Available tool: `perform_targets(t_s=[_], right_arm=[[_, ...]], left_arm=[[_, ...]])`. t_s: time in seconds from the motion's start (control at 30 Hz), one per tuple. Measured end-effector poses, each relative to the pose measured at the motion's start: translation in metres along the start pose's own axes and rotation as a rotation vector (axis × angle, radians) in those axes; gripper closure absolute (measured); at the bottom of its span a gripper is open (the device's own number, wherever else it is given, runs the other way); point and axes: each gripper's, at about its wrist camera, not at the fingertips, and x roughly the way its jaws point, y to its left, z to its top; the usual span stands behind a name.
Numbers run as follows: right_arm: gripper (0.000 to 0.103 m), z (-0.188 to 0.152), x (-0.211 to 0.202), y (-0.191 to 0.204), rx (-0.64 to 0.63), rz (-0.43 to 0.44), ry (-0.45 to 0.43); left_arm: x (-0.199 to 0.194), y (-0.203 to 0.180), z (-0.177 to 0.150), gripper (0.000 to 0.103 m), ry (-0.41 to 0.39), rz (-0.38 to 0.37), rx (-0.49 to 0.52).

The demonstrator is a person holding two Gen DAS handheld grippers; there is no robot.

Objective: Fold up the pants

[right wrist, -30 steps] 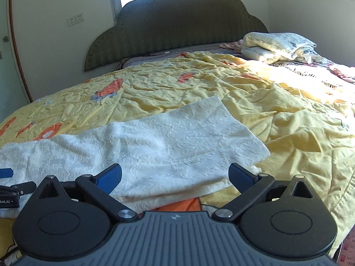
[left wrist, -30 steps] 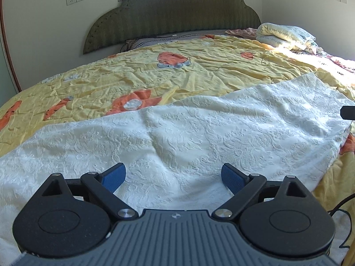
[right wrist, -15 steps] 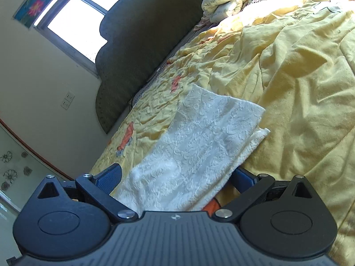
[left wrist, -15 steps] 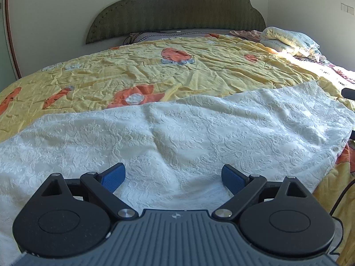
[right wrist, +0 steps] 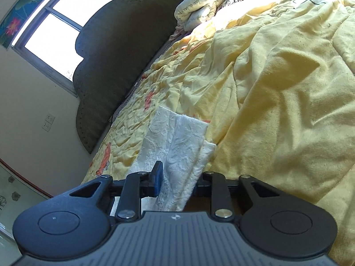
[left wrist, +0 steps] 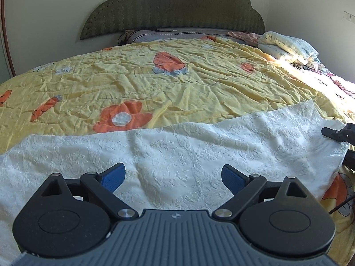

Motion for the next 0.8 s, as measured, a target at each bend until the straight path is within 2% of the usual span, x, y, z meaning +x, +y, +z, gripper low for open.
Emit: perform_targets(t_s=[0.23,0.63,0.73,0.8], right_arm=[[0.082,-0.004,-0.001,0.006,-0.056,-0.019,-0.006],[0.082,-0.002,-0.011,0.04,-0.253,-0.033,-0.042],[0.082,-0.004,-0.011,0.05,-0.3,-0.041,-0.054],[0.082,-0.01,-0.015,0.065,-0.387,-0.053,-0.067]], left_arm=[[0.008,-0.005,-0.004,0.008,0.021,0.088,0.044],[0.012,-0.008,-0.007,0.008,0.039,0.13,0.073],[0.01,-0.007,-0.006,0.008,0.029,0.12,0.068],[0.005,-0.001,-0.002,0.008,0.015,0.063,0.018]])
